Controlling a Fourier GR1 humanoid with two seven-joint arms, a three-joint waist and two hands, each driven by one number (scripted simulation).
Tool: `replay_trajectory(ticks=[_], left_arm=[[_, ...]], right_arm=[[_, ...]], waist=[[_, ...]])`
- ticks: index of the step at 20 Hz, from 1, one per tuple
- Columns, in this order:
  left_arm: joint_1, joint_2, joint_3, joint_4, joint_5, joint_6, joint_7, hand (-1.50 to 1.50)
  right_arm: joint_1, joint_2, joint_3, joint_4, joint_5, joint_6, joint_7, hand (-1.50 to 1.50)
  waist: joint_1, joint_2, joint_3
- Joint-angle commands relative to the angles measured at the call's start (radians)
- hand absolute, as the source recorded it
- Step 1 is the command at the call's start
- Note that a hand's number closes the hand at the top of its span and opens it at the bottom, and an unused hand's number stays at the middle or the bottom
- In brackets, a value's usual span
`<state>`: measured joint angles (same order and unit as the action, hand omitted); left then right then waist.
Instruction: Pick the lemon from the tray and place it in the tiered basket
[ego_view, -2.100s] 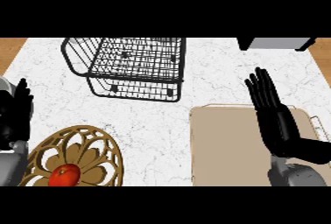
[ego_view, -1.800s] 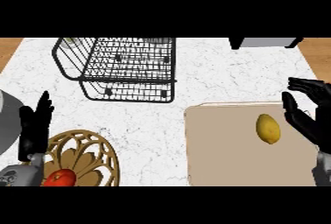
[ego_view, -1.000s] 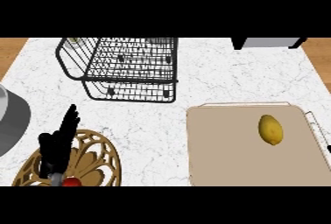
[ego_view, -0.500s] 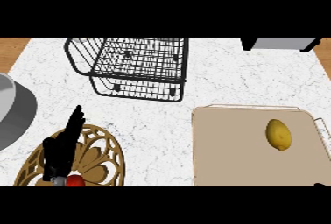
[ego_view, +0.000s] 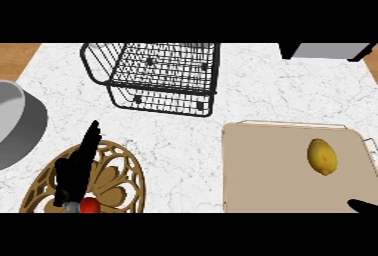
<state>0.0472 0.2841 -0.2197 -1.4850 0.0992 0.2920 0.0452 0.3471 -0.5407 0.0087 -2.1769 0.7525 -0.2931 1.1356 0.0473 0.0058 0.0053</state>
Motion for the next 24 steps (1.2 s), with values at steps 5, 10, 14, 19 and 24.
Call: replay_trajectory(ticks=[5, 10, 14, 19, 24], left_arm=[[0.022, -0.066, -0.046, 0.035, -0.027, 0.036, 0.02, 0.0], [0.032, -0.047, -0.018, 0.042, -0.019, 0.025, -0.01, 0.0], [0.034, -0.027, 0.001, 0.021, -0.012, 0.019, 0.013, 0.0], [0.048, -0.045, -0.012, 0.009, -0.015, 0.02, 0.011, 0.0], [-0.008, -0.043, 0.015, 0.05, 0.005, 0.004, 0.016, 0.0]], right_arm=[[-0.23, 0.081, 0.127, 0.167, 0.165, 0.22, 0.266, -1.5], [-0.274, 0.149, 0.14, 0.22, 0.185, 0.324, 0.316, -1.5], [-0.417, 0.235, 0.126, 0.31, 0.207, 0.367, 0.336, -1.5], [-0.464, 0.303, 0.097, 0.39, 0.233, 0.395, 0.296, -1.5], [-0.567, 0.375, 0.056, 0.504, 0.245, 0.498, 0.328, -1.5]], waist=[[0.003, 0.008, -0.009], [-0.021, 0.001, -0.009], [-0.018, 0.0, -0.008], [-0.031, -0.003, -0.007], [-0.03, 0.002, -0.008]])
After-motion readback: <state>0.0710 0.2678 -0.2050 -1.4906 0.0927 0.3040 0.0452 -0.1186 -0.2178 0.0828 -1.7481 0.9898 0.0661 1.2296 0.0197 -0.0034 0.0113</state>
